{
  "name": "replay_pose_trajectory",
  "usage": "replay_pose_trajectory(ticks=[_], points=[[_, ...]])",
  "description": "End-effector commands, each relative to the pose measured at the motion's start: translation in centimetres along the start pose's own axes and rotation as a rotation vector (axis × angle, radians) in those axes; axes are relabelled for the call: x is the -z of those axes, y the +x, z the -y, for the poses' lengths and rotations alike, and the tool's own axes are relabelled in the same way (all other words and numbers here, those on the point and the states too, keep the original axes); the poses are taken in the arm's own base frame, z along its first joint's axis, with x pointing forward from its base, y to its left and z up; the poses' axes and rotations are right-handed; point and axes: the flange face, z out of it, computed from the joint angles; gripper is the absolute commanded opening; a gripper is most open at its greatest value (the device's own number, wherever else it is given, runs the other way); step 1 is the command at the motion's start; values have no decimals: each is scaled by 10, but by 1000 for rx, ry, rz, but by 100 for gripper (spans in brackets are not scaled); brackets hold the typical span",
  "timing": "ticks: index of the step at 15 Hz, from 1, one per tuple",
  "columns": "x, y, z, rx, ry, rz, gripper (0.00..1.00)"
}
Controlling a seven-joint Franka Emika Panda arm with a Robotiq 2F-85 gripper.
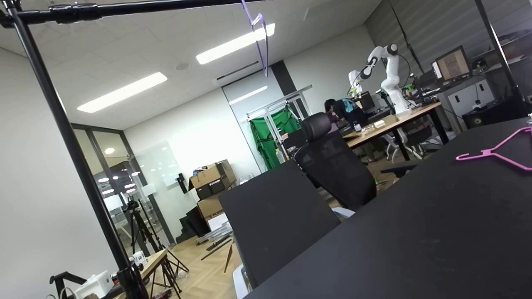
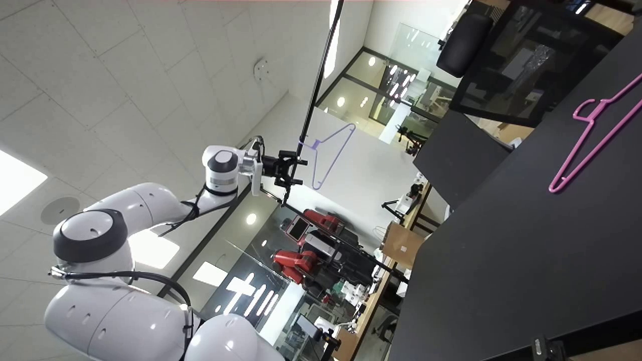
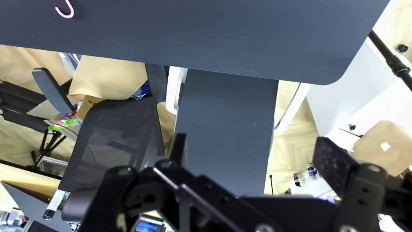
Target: Unhang the hanger from the rail
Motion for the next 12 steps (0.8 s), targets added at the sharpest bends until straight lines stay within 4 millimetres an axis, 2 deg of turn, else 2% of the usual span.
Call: replay_pose_trajectory(ticks=[1, 8, 12], points=[[1, 1, 0, 0, 0, 1, 100], [1, 1, 0, -1, 0, 1, 100], [-37, 28, -4, 25, -12, -9, 100]])
